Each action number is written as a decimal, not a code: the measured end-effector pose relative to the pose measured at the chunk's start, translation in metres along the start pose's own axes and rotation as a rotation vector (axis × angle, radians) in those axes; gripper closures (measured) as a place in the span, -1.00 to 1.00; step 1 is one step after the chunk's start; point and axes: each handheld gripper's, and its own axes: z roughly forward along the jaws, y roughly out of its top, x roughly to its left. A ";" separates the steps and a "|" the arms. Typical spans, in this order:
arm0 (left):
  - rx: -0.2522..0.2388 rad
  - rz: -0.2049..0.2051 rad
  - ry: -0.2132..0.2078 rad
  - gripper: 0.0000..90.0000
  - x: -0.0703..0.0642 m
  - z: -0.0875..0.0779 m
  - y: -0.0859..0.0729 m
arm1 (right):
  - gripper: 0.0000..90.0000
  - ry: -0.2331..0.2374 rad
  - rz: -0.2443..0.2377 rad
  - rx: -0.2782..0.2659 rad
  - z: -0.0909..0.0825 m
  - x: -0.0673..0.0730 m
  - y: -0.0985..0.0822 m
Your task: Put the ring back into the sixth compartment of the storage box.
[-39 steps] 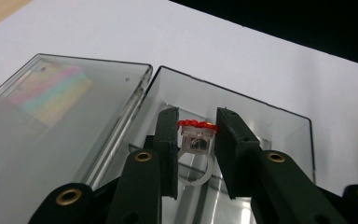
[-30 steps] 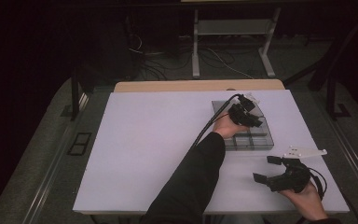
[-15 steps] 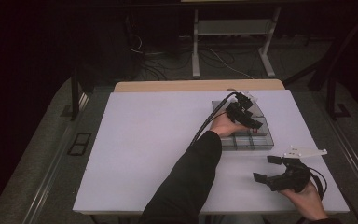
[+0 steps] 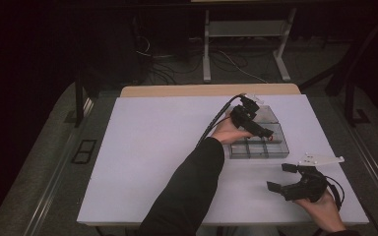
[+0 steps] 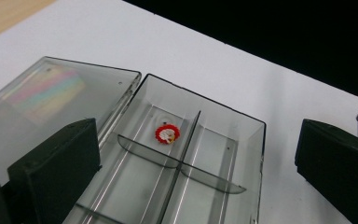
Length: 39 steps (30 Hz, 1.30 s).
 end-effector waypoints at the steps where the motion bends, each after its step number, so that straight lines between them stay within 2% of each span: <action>1: 0.000 0.004 0.003 -1.00 0.000 -0.003 0.000 | -0.99 -0.002 -0.001 0.003 0.000 0.000 0.000; 4: -0.013 0.000 0.017 -1.00 -0.002 -0.011 -0.001 | -0.99 0.000 -0.002 0.007 -0.001 0.000 0.000; 10: -0.013 0.025 0.030 -1.00 -0.010 -0.033 -0.006 | -0.99 -0.008 0.010 -0.002 -0.003 -0.001 -0.002; 13: -0.028 0.015 0.036 -1.00 -0.014 -0.045 -0.009 | -0.99 -0.008 0.006 -0.006 -0.004 -0.002 -0.003; 16: -0.025 0.039 0.039 -1.00 -0.017 -0.055 -0.013 | -0.99 -0.008 0.012 -0.001 -0.003 0.000 -0.002; 20: -0.027 0.048 0.047 -1.00 -0.022 -0.067 -0.020 | -0.99 -0.010 0.000 0.003 -0.002 0.000 -0.002; 32: -0.044 0.033 0.078 -1.00 -0.025 -0.094 -0.040 | -0.99 -0.012 0.005 0.006 -0.001 0.000 -0.002; 39: -0.062 0.024 0.107 -1.00 -0.026 -0.116 -0.053 | -0.99 -0.014 0.000 0.008 -0.001 0.000 -0.001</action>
